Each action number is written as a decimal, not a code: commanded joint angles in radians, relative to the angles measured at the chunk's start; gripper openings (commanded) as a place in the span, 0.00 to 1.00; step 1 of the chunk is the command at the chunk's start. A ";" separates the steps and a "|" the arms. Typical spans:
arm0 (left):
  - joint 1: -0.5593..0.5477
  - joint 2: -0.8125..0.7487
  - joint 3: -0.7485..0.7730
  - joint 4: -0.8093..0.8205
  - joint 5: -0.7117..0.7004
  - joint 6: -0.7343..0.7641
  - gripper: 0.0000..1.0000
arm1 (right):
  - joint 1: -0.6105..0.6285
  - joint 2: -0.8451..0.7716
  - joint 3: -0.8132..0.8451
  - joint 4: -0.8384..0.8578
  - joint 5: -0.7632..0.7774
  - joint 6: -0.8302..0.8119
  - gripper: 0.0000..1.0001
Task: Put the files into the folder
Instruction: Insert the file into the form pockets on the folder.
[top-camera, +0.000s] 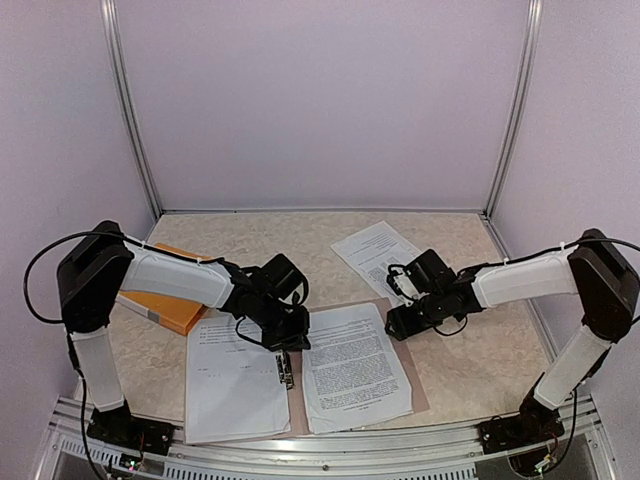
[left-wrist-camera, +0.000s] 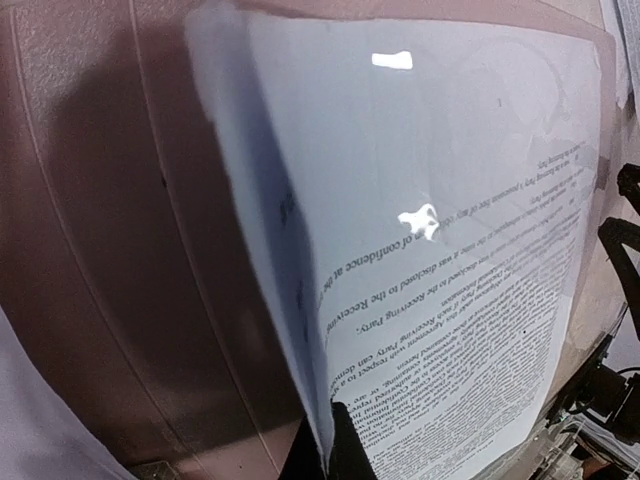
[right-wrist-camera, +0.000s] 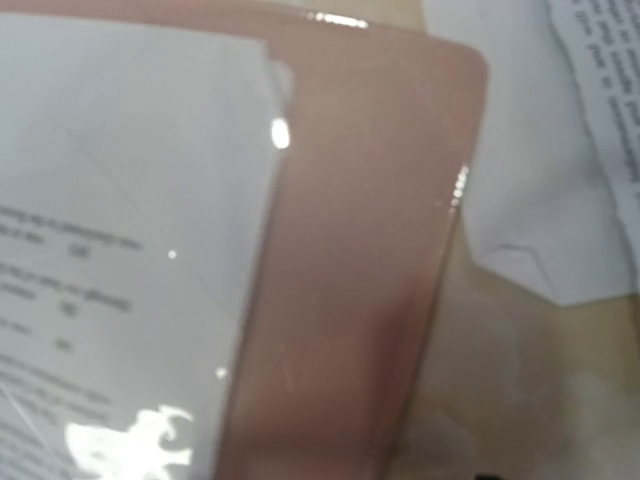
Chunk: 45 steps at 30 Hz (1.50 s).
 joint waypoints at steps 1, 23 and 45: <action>0.005 0.035 0.043 0.007 0.005 0.023 0.00 | -0.009 0.022 -0.016 0.033 -0.030 0.020 0.63; 0.005 0.086 0.098 -0.017 0.007 0.058 0.00 | -0.014 0.050 -0.035 0.067 -0.068 0.026 0.63; 0.013 0.121 0.131 -0.023 0.005 0.095 0.00 | -0.013 0.053 -0.053 0.093 -0.101 0.030 0.62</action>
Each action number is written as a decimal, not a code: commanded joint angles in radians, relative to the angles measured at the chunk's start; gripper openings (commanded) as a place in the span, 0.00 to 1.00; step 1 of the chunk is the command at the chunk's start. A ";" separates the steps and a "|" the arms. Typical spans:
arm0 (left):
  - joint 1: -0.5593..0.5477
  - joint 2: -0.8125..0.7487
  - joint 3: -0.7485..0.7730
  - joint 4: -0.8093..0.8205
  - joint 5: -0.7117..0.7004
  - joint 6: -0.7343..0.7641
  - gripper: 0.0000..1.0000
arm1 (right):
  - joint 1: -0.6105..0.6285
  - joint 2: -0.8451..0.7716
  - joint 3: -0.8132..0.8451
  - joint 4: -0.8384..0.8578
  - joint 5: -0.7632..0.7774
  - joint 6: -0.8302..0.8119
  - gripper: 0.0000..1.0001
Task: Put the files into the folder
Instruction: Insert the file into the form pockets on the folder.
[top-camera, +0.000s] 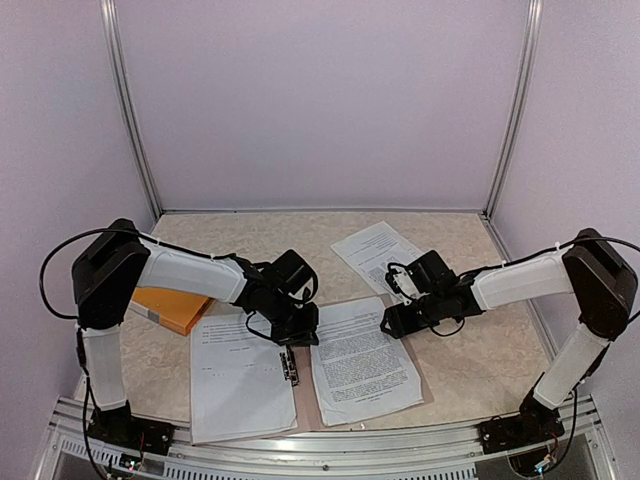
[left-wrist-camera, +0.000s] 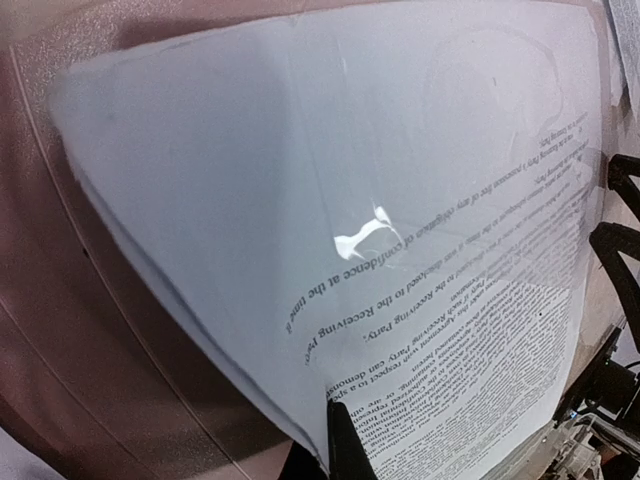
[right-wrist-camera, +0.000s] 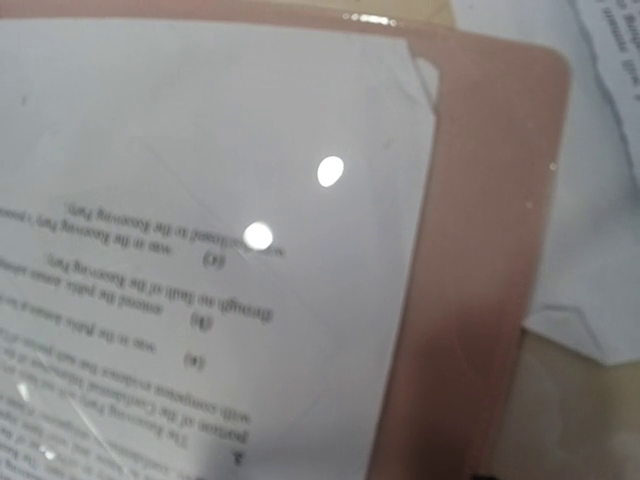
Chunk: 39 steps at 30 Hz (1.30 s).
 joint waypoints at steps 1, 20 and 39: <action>0.008 0.036 0.023 -0.008 -0.004 0.022 0.00 | -0.006 0.028 -0.024 -0.024 -0.033 0.008 0.62; 0.007 0.035 0.016 -0.004 -0.016 0.006 0.00 | -0.007 0.015 -0.016 -0.044 -0.004 -0.007 0.62; 0.017 0.047 0.077 -0.068 -0.023 0.072 0.00 | -0.007 0.026 0.002 -0.067 -0.003 -0.020 0.62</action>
